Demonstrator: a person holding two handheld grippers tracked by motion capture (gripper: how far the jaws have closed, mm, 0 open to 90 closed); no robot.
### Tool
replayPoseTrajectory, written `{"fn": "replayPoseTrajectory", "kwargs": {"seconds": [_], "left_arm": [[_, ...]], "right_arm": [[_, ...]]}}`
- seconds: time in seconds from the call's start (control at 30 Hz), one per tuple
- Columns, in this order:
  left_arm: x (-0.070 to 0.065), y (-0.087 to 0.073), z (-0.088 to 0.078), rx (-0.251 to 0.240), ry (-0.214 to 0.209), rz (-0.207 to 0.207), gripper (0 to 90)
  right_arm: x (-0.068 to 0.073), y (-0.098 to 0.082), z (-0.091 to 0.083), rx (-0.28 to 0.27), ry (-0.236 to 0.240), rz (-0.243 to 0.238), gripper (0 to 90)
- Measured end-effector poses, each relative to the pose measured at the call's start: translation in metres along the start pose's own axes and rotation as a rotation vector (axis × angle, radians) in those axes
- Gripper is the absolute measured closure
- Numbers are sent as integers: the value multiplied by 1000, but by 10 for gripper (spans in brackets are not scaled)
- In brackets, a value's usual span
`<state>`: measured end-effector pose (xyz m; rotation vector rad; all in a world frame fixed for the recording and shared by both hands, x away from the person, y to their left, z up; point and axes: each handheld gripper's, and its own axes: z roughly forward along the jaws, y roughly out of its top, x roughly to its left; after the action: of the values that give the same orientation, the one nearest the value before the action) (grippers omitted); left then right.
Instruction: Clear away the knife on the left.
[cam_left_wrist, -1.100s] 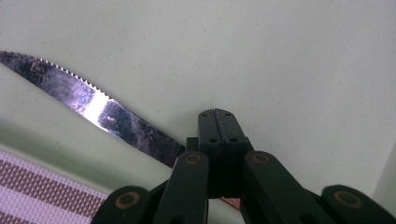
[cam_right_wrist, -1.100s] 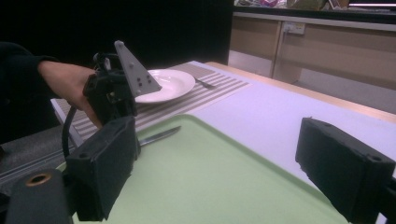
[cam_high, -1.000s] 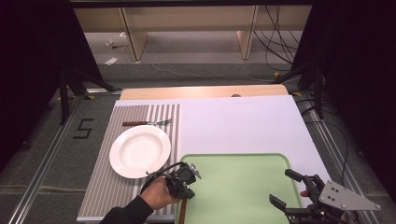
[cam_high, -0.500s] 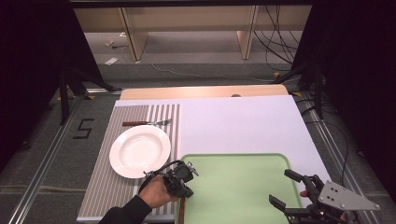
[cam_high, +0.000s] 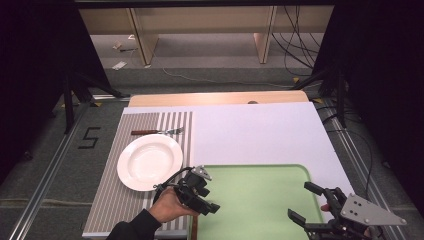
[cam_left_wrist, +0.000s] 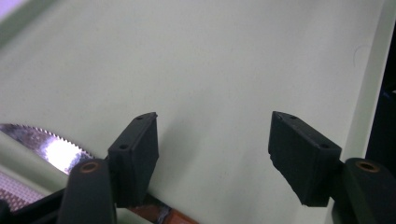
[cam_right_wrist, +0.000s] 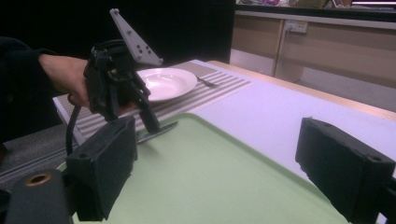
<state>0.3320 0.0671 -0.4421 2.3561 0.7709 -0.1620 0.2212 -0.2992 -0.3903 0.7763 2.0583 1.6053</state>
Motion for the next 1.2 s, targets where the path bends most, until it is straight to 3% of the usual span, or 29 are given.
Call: {"fn": "replayPoseTrajectory", "kwargs": {"seconds": [0.27, 0.63, 0.97, 1.2], "left_arm": [[-4, 1, -3, -67, 6, 29, 257], [-10, 2, -8, -128, -20, 82, 168], [-16, 1, -14, -226, -24, 142, 154], [-19, -2, -19, -293, -36, 156, 154]], "right_arm": [[0, 0, 0, -3, 1, 4, 138], [-1, 0, -1, -12, 4, 7, 137], [-1, 0, -1, -12, 5, 8, 137], [-1, 0, -1, -11, 3, 9, 137]]}}
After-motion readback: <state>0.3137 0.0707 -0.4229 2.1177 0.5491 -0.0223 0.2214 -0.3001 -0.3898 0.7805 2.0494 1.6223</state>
